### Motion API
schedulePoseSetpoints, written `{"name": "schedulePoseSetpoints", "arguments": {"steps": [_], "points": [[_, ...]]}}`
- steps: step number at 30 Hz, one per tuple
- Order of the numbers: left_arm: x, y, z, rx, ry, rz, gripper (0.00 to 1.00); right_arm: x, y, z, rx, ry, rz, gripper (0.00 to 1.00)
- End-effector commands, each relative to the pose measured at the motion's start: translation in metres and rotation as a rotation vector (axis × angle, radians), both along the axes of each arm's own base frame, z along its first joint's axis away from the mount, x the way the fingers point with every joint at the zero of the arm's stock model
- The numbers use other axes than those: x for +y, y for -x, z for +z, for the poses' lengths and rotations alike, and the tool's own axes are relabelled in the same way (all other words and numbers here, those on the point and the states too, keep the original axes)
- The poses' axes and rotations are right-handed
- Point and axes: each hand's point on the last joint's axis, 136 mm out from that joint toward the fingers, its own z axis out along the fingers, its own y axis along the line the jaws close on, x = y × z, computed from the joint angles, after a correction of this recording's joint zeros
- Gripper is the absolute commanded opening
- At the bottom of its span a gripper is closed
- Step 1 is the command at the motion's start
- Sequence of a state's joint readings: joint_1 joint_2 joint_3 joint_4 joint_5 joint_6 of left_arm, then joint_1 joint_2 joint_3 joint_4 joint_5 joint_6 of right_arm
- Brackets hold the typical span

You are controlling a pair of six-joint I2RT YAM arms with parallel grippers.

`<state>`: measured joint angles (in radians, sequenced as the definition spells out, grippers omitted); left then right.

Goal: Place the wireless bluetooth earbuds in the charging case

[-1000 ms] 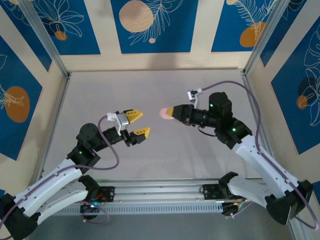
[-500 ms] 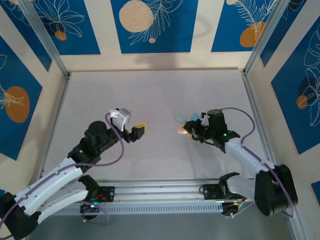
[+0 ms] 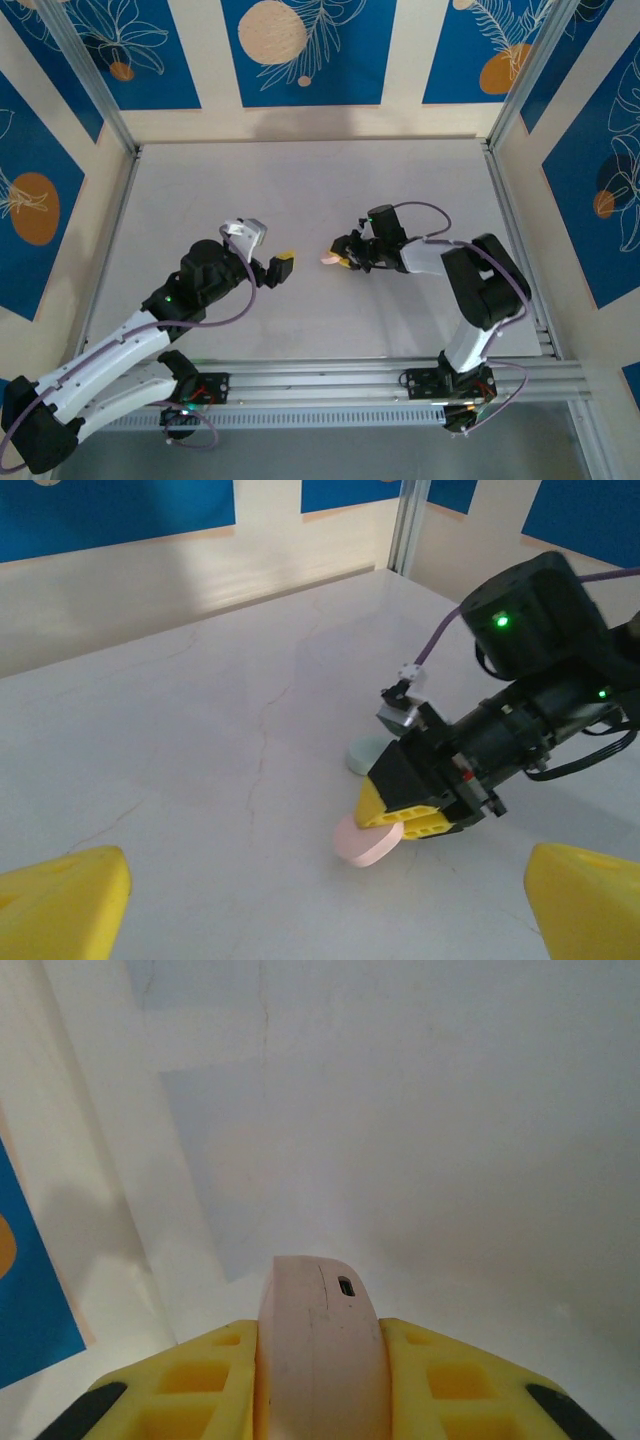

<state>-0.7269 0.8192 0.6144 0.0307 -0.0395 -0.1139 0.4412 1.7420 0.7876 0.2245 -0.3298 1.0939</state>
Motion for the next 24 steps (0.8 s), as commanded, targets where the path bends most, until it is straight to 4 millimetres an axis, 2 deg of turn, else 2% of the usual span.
{"name": "schedulePoseSetpoints", "arguments": {"steps": [1,6,12,15,16,17,21,24], "points": [[0.006,0.000,0.008,-0.016,0.004,0.026,1.00,0.008,-0.009,-0.006,-0.028,-0.003,0.032,0.19],[0.007,0.000,0.006,-0.017,0.000,0.032,1.00,0.005,-0.005,-0.022,-0.001,0.049,0.039,0.27],[0.005,-0.002,0.004,-0.011,0.002,0.029,1.00,-0.017,0.003,-0.019,0.000,0.193,0.016,0.55],[0.004,-0.003,0.002,-0.008,-0.002,0.032,1.00,-0.034,0.006,-0.003,-0.035,0.286,0.003,0.66],[0.005,-0.004,0.002,-0.008,-0.004,0.034,1.00,-0.040,0.007,0.004,-0.053,0.318,0.001,0.74],[0.005,-0.004,0.002,-0.010,-0.004,0.038,1.00,-0.046,0.008,0.013,-0.075,0.348,0.000,0.76],[0.008,-0.007,0.002,-0.020,-0.020,0.056,1.00,-0.079,0.009,0.053,-0.181,0.473,-0.048,0.77],[0.014,-0.010,0.002,-0.036,-0.046,0.082,1.00,-0.117,0.008,0.095,-0.335,0.606,-0.136,0.77]]}}
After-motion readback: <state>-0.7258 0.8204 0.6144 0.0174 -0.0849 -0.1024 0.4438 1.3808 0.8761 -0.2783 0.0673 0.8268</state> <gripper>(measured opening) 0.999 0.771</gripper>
